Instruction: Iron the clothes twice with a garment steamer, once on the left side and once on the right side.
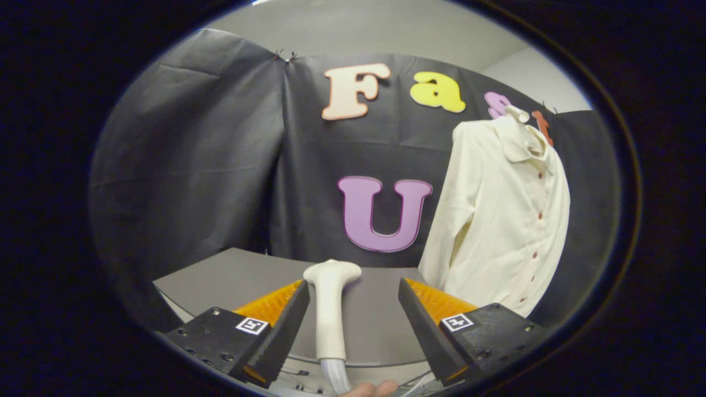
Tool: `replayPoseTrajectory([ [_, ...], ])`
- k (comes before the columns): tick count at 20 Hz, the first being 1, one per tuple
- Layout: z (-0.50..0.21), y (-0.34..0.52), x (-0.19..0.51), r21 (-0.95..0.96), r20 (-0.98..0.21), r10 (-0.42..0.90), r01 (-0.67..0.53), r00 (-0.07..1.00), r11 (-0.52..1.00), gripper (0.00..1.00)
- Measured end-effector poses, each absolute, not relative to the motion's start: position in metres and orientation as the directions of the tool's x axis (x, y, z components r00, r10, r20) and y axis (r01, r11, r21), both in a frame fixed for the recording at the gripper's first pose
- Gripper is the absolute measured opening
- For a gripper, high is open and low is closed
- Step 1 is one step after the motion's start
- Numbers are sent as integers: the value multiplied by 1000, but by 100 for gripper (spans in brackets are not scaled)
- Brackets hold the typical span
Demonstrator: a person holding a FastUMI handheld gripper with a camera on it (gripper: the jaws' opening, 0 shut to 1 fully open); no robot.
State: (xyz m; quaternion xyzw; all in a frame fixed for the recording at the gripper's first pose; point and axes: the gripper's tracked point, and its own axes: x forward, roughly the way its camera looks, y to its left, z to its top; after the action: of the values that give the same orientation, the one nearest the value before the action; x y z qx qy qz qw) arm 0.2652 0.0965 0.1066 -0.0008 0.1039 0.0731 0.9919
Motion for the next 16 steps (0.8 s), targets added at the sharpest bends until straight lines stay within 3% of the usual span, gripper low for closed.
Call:
replayPoseTrajectory([
  [6,83,119,320,4,-383,118,-126,916,992,99],
  [10,64,141,338,37,-472,154,-156,868,987,91],
  [12,49,137,341,3,-538,89,-104,838,995,92],
  [16,19,130,338,-44,-635,38,-86,771,995,81],
])
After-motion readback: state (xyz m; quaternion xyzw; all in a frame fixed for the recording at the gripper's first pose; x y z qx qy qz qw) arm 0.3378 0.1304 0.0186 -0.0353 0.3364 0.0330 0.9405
